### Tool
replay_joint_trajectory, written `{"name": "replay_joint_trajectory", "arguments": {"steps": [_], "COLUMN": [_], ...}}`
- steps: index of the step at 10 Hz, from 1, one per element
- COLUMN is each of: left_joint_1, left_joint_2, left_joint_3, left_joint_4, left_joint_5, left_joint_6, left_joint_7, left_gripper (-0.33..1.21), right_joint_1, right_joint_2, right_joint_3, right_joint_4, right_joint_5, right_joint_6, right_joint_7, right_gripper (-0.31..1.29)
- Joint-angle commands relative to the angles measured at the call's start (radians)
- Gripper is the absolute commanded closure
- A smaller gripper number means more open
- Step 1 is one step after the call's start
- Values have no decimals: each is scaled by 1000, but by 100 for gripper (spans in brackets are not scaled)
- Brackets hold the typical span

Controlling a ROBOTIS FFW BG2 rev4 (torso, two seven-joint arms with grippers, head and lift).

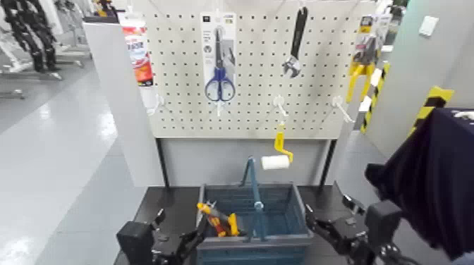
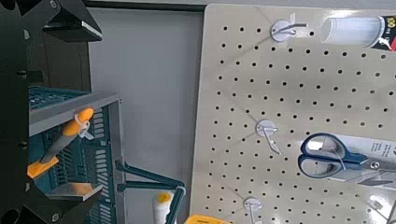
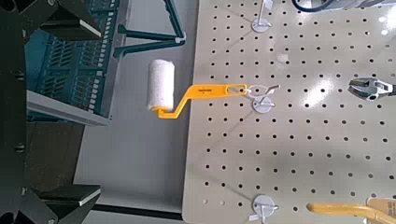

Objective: Put the yellow roller into the crate.

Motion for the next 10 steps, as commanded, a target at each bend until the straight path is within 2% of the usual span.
{"name": "replay_joint_trajectory", "arguments": {"steps": [1,3,7,10], "left_joint_1": [0,-3,-2,-2], "left_joint_2": [0,0,-1,-5], "left_joint_3": [-1,-3,-3,-1], "left_joint_4": [0,3,3,3], "left_joint_5": [7,8,8,8], "left_joint_6": [0,-3,-5,-5], "left_joint_7": [-1,-1,-1,-1], "left_gripper": [17,17,17,17], "right_joint_1": [-84,-155,-292,-367], "right_joint_2": [-13,-30,-65,-82], "right_joint_3": [-6,-1,41,68], "right_joint_4": [77,144,237,299], "right_joint_5": [-20,-34,-28,-28], "right_joint_6": [4,2,12,-5], "right_joint_7": [39,85,159,182], "right_gripper": [14,14,14,14]}}
